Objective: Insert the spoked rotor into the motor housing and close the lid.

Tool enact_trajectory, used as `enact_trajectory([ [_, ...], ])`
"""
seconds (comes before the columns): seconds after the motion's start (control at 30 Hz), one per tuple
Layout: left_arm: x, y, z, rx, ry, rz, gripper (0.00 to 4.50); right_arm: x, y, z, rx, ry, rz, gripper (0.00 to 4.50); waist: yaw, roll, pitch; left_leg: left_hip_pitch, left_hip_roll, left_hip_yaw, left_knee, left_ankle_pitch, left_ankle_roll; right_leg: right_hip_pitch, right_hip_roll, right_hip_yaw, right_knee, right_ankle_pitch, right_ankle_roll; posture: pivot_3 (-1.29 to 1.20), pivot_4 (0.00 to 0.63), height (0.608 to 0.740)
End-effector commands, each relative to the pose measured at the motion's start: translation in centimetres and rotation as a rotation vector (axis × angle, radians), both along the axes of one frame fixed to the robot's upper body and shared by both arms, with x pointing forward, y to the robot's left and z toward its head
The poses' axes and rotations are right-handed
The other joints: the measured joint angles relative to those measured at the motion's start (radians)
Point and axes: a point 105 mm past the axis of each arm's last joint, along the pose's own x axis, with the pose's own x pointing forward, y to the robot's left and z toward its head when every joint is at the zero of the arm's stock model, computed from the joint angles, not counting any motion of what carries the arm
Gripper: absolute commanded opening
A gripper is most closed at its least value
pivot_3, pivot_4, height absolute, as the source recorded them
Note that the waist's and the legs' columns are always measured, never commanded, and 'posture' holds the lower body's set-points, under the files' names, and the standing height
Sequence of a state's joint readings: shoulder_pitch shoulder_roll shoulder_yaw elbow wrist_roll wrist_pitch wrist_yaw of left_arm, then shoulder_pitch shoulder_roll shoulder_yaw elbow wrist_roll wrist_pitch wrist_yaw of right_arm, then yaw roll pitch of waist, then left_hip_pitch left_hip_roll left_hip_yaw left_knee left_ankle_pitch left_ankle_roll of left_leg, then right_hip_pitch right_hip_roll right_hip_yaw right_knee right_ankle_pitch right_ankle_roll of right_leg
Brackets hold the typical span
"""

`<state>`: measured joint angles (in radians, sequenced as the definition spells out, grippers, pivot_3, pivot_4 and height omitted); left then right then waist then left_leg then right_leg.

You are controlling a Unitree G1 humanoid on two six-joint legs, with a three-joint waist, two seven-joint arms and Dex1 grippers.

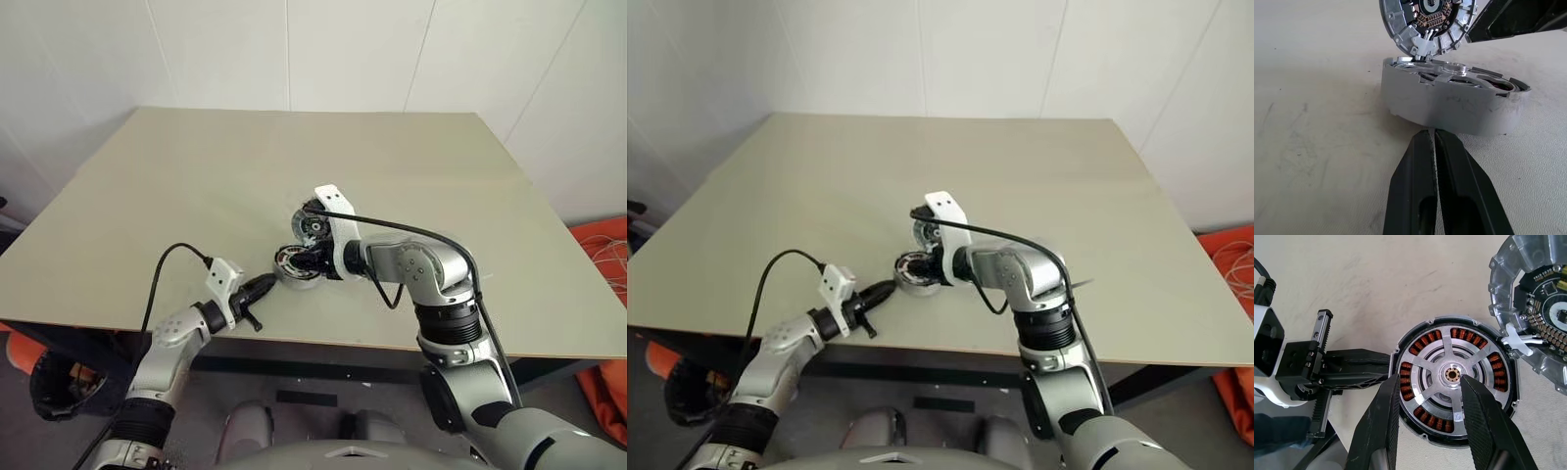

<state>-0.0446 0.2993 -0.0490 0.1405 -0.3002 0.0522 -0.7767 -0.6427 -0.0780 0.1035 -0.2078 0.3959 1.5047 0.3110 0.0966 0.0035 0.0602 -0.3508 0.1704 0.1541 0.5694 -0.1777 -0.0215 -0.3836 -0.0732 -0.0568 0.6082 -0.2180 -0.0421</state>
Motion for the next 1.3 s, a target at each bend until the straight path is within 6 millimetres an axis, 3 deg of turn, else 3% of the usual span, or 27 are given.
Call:
enact_trajectory([
  [0.03,-0.3,0.5,1.1,0.000,-0.023,-0.009,0.19,0.2,0.1,0.6,0.015,-0.034,0.009,2.16,-0.001,0.000,0.000,0.000,0.000,0.000,0.000,0.000,0.000,0.000,0.000,0.000,0.000,0.000,0.000,0.00,0.000,0.740],
  [0.33,-2.2,1.3,2.3,-0.072,0.002,-0.059,0.19,-1.1,-1.1,1.7,0.038,-0.184,0.163,2.16,0.002,0.000,0.000,0.000,0.000,0.000,0.000,0.000,0.001,0.000,0.000,0.000,0.000,0.000,0.000,0.00,0.000,0.740],
  [0.53,-2.3,0.3,3.6,-0.089,-0.025,-0.044,0.19,-2.5,-2.7,1.7,-0.092,-0.409,0.431,2.16,0.004,0.000,0.000,0.002,0.000,0.000,0.002,-0.003,0.005,0.004,0.000,0.000,-0.001,0.000,0.000,0.00,0.000,0.740],
  [0.7,-2.5,-0.3,4.8,-0.096,-0.042,-0.043,0.19,-3.0,-3.6,1.0,-0.189,-0.479,0.592,2.16,0.000,-0.001,0.000,0.003,0.001,0.000,0.004,-0.003,0.005,0.005,0.000,0.000,-0.001,0.000,0.000,0.00,0.000,0.740],
  [1.0,-2.9,-0.6,6.5,-0.114,-0.053,-0.023,0.19,-1.9,-2.2,-0.3,-0.271,-0.540,0.711,2.16,-0.002,-0.001,0.000,0.002,0.001,0.000,0.006,-0.004,0.006,0.006,0.000,0.000,0.000,0.000,0.000,0.00,0.000,0.740],
  [1.3,-2.6,-2.8,8.4,-0.123,-0.069,-0.008,0.19,-1.7,-0.5,-1.4,-0.284,-0.549,0.762,2.16,-0.002,-0.001,0.000,0.002,0.001,0.000,0.007,-0.005,0.009,0.007,0.000,0.000,0.000,0.000,0.000,0.00,0.000,0.740],
])
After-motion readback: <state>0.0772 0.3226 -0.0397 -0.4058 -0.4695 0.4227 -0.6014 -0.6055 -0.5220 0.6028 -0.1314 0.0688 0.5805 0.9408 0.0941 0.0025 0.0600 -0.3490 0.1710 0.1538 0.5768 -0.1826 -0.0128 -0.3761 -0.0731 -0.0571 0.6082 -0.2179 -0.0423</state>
